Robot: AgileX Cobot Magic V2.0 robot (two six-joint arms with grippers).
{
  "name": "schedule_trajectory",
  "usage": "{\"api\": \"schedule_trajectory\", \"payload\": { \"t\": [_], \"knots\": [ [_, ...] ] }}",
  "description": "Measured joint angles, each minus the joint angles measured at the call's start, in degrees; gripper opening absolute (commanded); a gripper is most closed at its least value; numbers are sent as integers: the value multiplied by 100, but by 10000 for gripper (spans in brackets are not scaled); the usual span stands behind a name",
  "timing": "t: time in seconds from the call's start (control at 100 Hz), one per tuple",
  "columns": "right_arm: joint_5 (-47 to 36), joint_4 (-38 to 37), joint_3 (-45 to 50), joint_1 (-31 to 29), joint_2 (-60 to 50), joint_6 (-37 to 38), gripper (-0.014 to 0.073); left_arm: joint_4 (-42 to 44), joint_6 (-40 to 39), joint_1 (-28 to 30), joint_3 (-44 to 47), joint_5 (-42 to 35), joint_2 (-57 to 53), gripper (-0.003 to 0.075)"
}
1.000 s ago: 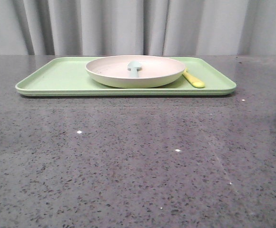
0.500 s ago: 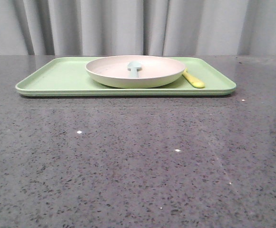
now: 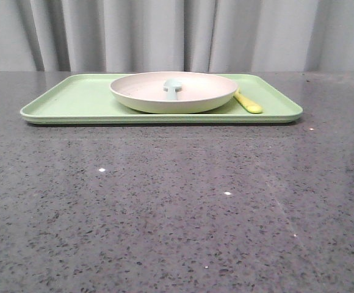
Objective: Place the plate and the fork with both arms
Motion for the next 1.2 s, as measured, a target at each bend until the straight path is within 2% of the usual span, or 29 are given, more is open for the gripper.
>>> {"api": "schedule_trajectory", "payload": {
  "t": [0.9, 1.2],
  "knots": [
    [0, -2, 10, 0, -25, -3, -66, 0, 0, 3, 76, -16, 0, -20],
    [0, -2, 10, 0, -25, -3, -66, 183, 0, 101, 524, -783, -469, -20]
  ]
}}
